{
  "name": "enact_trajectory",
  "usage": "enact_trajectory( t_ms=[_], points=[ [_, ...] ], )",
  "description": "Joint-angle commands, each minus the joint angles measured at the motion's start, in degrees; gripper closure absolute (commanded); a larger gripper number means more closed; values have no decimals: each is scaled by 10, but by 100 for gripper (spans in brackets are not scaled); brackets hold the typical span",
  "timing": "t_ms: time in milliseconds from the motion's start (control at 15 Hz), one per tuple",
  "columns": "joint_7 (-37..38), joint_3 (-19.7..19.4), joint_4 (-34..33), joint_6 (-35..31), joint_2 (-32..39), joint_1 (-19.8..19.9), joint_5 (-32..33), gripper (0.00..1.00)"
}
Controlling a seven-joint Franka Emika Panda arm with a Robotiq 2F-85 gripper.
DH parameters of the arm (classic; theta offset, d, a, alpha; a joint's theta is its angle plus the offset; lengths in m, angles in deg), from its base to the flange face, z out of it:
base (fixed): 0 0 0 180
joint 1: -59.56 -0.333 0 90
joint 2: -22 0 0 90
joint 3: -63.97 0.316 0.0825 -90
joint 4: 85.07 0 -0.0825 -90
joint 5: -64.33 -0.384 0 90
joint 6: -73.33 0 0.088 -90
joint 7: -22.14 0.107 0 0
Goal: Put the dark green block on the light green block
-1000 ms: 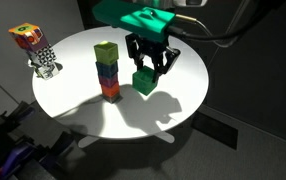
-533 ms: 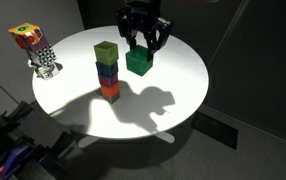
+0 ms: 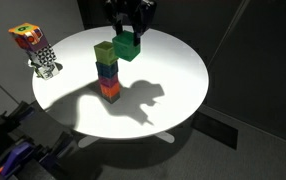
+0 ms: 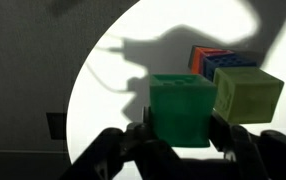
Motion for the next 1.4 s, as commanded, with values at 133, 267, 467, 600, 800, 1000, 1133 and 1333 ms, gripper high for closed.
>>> enact_trajectory(
  t_ms=[133, 267, 467, 600, 800, 1000, 1133, 1333],
  points=[
    [21, 1, 29, 12, -46, -14, 17, 71],
    [1, 1, 15, 3, -24, -12, 0, 46],
    [1, 0, 19, 3, -30, -12, 0, 46],
    [1, 0, 20, 3, -30, -12, 0, 46],
    [1, 0, 20, 3, -30, -12, 0, 46],
    [1, 0, 20, 3, -30, -12, 0, 46],
    [1, 0, 20, 3, -30, -12, 0, 46],
    [-4, -1, 18, 9, -32, -11, -3, 71]
  ],
)
